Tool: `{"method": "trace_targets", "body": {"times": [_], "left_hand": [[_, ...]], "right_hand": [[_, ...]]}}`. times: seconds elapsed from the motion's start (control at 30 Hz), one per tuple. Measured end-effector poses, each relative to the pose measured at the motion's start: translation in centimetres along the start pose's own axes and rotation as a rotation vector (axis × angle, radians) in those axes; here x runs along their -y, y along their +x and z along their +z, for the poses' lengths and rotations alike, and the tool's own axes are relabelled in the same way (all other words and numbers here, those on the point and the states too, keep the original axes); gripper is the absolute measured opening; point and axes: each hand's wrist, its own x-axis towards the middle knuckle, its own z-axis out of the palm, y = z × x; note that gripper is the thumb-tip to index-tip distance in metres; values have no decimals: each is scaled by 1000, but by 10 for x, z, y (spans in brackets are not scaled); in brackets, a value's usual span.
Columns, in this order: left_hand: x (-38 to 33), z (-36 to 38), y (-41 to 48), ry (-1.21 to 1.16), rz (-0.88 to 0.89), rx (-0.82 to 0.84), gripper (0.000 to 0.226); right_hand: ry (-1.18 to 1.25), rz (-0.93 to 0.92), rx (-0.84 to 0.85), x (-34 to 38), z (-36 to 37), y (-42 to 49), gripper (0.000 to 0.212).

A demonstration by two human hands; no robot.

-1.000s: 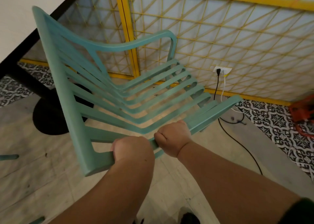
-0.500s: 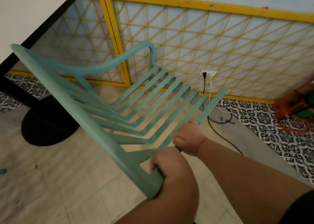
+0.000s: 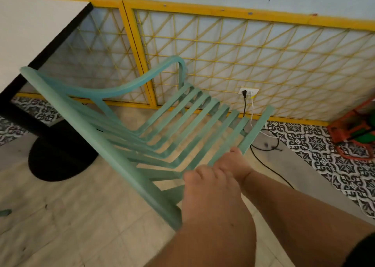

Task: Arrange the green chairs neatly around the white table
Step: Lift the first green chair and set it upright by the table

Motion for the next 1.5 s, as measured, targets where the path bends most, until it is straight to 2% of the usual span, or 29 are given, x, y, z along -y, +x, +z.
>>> {"method": "trace_targets", "body": {"times": [0.1, 0.13, 0.27, 0.33, 0.4, 0.57, 0.63, 0.7, 0.73, 0.77, 0.83, 0.93, 0.97, 1.03, 1.13, 1.27, 1.5], "left_hand": [[69, -38, -19, -99, 96, -248, 57], [97, -47, -23, -122, 122, -329, 60], [180, -37, -19, -165, 95, -338, 71], [187, -19, -14, -115, 94, -327, 64], [182, -1, -9, -50, 119, -405, 57], [185, 10, -1, -75, 96, -508, 45], [186, 13, 2, -70, 104, -532, 41], [185, 15, 3, -51, 100, -538, 41], [186, 16, 3, -36, 96, -536, 42], [187, 16, 5, -15, 102, -554, 42], [187, 15, 6, 13, 113, -565, 43], [187, 16, 6, 30, 136, -590, 44], [187, 16, 6, 28, 148, -588, 44], [187, 17, 5, 30, 166, -595, 43], [187, 17, 3, 11, 192, -620, 42], [186, 17, 4, 7, 173, -643, 43], [173, 14, -2, 8, 119, -663, 42]], "right_hand": [[59, 29, -69, -2, 11, 1, 58], [120, 37, -100, -5, 14, 0, 59], [289, -40, -240, -8, 16, -2, 45], [321, -9, -171, -11, 15, 0, 45], [317, 10, -136, -10, 11, 1, 46], [312, 23, -101, -8, 3, 2, 52], [296, 3, -76, -10, -4, -1, 47], [261, -31, -32, -7, -10, -5, 31], [331, 3, 63, -4, -18, -6, 20], [369, 23, 66, 1, -26, -8, 15], [629, 110, 66, 10, -53, -15, 29], [1058, 158, -127, 35, -77, -40, 29], [1129, 119, -187, 51, -79, -51, 28], [1112, -22, -391, 87, -60, -71, 26], [1312, 82, -580, 109, -35, -72, 29], [1402, 148, -607, 107, -43, -67, 31], [1368, 98, -632, 96, -26, -67, 43]]}}
